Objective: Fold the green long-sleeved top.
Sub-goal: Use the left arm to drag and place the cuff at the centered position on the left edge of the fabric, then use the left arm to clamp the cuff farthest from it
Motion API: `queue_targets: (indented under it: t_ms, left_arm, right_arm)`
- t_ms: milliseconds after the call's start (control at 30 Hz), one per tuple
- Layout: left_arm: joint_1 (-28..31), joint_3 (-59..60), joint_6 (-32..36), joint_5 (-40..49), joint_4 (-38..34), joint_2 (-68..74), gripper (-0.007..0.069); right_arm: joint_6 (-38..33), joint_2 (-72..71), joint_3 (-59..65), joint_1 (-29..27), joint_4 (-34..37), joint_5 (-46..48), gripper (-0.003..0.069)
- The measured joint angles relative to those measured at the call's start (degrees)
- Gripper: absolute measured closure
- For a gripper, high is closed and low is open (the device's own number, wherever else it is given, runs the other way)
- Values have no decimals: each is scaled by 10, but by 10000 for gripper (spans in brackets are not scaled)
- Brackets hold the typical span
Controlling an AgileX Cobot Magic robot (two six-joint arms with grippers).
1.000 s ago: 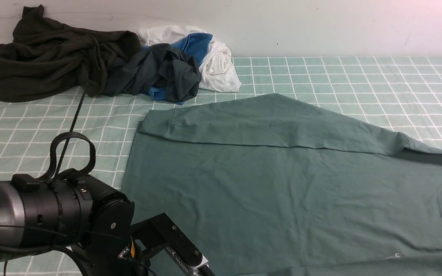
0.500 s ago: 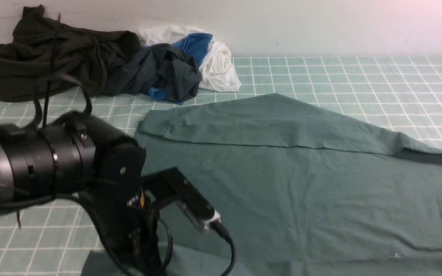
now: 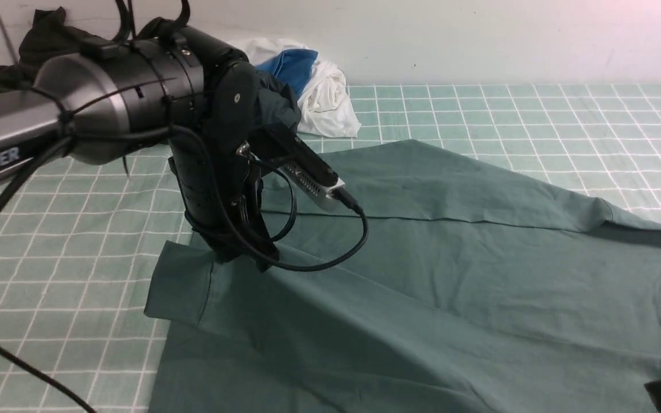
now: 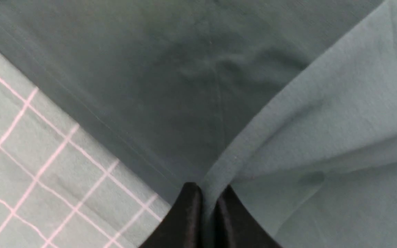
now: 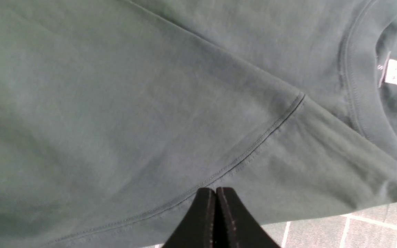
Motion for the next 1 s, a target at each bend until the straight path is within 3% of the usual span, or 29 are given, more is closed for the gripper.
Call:
queue_targets:
  t_ms: [233,400,433,533,767,1000]
  left_arm:
    - [30,-48,0,-2,-5,62,502]
    - [50,-78,-9,-2,-20,75,325]
    - [60,-95,-22,-2,-30,79,262]
    - [85,-126,-46,-1,-46,92,181]
    - [159,-218,-82,-40,-107,179,142]
    - [178,-255,-99,-137,-141,259,142]
  right_arm:
    - [-1,2,0,0,0,-2,673]
    - [-9,2,-9,0,-14,-2,673]
    - [-11,2,-21,0,-18,-2,673]
    - [-11,2,-48,0,-22,-2,673]
    - [-11,2,-109,0,-32,-16,673]
    - [-11,5,-112,0,-32,-22,673]
